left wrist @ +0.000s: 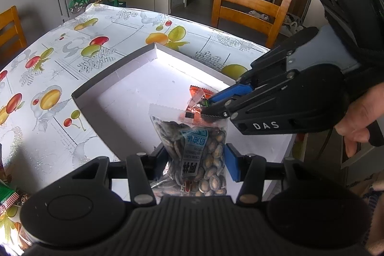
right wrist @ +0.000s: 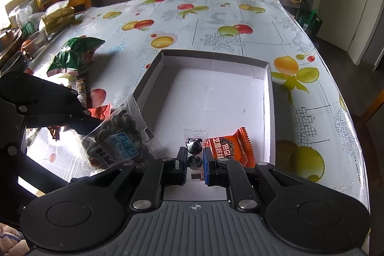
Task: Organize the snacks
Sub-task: 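Lower both tools into the box and open them to drop the pistachio bag and panda candy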
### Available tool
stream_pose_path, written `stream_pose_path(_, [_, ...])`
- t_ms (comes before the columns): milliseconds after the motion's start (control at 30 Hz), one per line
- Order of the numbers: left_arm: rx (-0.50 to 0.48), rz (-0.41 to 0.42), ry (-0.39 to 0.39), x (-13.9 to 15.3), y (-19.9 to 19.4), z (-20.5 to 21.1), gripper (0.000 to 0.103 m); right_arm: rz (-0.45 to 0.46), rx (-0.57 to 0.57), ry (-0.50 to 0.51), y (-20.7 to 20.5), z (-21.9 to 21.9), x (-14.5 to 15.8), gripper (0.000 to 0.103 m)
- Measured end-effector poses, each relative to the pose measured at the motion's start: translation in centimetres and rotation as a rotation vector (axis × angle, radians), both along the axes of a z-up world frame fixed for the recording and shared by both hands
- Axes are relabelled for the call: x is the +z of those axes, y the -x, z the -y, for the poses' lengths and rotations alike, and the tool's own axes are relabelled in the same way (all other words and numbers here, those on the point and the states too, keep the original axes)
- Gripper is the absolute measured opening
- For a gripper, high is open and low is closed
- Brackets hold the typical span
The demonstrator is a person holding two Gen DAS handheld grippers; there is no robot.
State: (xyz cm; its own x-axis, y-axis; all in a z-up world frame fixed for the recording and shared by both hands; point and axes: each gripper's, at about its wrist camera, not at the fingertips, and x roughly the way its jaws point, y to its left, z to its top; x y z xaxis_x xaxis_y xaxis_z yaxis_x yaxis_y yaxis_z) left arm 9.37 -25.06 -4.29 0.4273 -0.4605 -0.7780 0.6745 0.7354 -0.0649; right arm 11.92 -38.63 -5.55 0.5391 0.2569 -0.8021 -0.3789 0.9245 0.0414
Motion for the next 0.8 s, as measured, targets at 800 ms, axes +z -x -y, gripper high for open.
stream_pose_path(800, [-0.030,-0.017,-0.036,-1.8,-0.8,1.8,0.052,-0.053,-0.014,0.051,-0.8,0.7,-1.5,0.017])
